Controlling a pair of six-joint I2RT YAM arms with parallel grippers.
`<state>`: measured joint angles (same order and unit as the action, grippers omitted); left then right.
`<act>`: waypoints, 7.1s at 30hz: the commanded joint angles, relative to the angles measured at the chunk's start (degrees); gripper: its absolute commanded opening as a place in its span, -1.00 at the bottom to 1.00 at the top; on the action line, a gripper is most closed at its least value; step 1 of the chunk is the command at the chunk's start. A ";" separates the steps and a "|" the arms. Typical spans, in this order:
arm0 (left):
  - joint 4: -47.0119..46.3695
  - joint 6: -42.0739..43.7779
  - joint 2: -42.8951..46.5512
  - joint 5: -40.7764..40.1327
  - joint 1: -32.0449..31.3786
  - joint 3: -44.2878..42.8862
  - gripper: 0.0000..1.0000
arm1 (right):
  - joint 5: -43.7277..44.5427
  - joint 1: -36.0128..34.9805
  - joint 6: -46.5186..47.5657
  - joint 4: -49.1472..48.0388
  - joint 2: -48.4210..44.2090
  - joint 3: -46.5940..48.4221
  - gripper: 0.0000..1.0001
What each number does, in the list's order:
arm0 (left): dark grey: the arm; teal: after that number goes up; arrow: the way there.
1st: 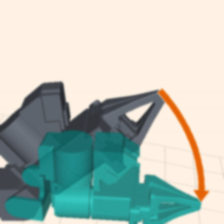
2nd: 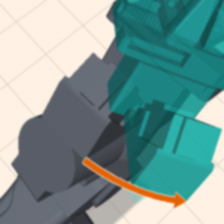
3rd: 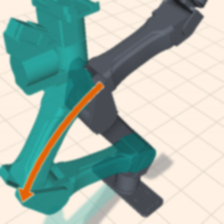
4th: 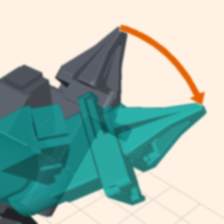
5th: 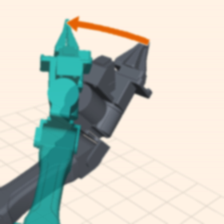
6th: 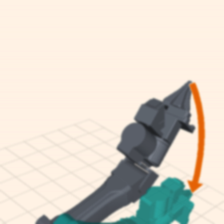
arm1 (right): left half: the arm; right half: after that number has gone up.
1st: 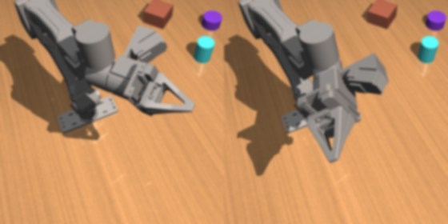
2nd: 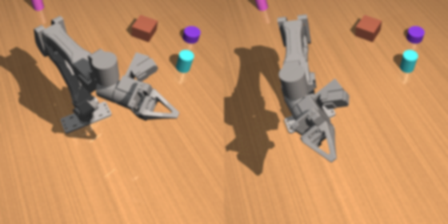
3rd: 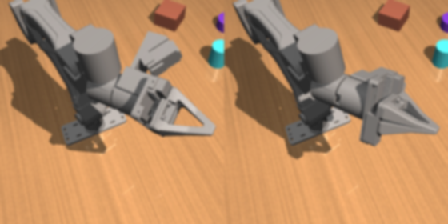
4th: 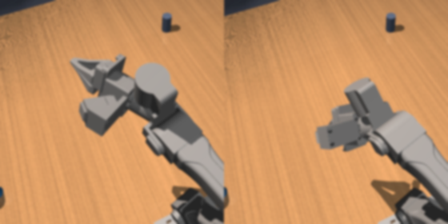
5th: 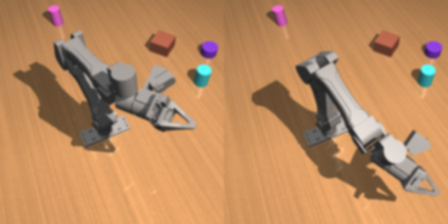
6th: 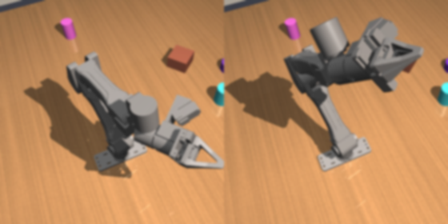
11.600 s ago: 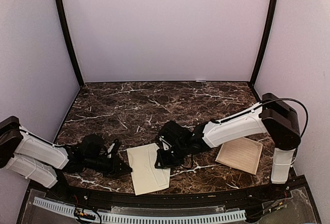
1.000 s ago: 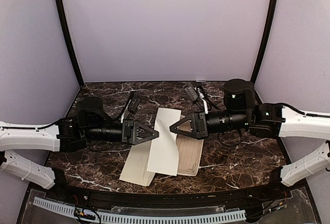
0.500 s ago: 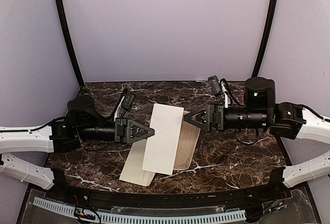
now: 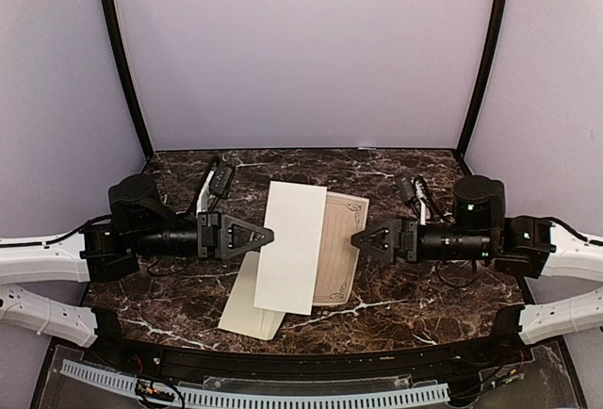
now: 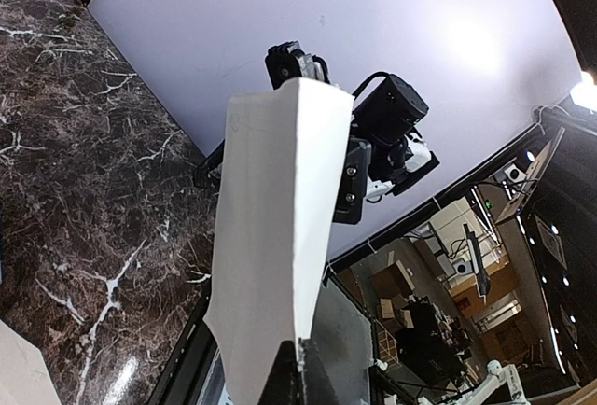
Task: Place the letter into the envelope and seal it
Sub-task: Fold the letter.
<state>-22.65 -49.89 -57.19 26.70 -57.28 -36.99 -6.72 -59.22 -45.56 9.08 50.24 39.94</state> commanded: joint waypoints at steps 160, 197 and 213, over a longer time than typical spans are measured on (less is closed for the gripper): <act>2.46 4.43 3.08 -1.68 -0.13 -3.80 0.52 | -19.77 -3.48 -0.92 -32.43 16.04 4.33 -1.00; -4.87 0.08 -6.46 10.15 -0.71 -3.43 -1.00 | -16.99 2.42 0.07 -31.44 14.12 7.69 -0.33; -6.30 -1.57 -8.26 8.91 -1.72 -2.76 -0.16 | -16.02 3.18 1.18 -32.72 13.89 9.23 -1.00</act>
<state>-26.22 -50.76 -65.56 36.14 -58.37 -40.36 -25.26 -56.29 -44.99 -20.95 66.04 48.75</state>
